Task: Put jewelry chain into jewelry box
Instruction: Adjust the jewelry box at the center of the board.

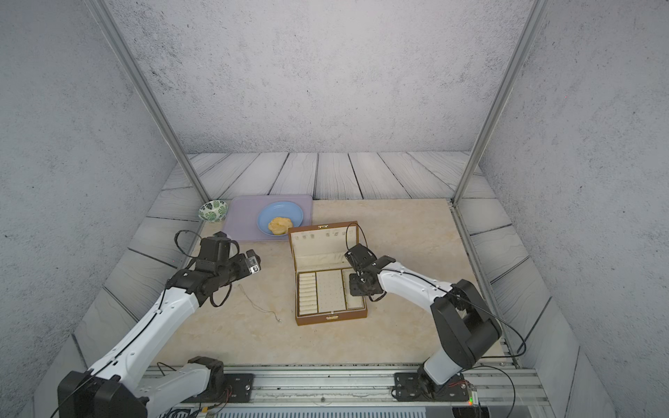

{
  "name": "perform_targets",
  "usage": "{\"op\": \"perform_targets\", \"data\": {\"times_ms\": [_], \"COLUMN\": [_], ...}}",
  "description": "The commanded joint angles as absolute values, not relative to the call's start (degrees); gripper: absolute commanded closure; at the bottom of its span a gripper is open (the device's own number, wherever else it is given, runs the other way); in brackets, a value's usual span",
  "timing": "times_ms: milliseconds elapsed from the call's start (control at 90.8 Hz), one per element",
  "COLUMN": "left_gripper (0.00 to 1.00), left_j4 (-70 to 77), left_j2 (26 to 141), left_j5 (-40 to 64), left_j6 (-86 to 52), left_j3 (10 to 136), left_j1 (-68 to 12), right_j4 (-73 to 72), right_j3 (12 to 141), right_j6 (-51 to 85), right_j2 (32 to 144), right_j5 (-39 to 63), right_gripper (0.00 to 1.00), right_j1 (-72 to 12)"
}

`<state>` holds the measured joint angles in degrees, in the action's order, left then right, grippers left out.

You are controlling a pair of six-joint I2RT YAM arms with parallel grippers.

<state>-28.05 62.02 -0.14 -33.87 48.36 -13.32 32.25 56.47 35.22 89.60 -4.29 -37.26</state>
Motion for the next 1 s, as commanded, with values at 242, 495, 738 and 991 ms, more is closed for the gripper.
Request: {"op": "perform_targets", "data": {"times_ms": [242, 495, 738, 991], "left_gripper": [0.02, 0.02, 0.02, 0.02], "left_j4": [-28.41, -28.37, -28.88, -30.40], "left_j2": [61.02, 60.94, 60.93, 60.25], "left_j5": [-0.13, 0.00, 0.06, -0.54], "left_j6": [-34.11, -34.23, -34.07, -34.89], "left_j3": [47.23, 47.02, 47.19, 47.52], "left_j1": [-13.89, -14.05, -14.24, -14.26], "right_j4": [32.67, 31.80, 29.80, 31.41], "right_j3": [55.63, 55.34, 56.44, 57.07], "right_j6": [41.49, 42.73, 39.36, 36.00], "right_j2": [85.31, 86.55, 89.81, 88.41], "right_j5": [-7.17, -12.10, -10.03, -11.05], "right_gripper": [0.94, 0.95, 0.93, 0.63], "right_j1": [-37.19, -37.20, -37.09, -37.14]}}
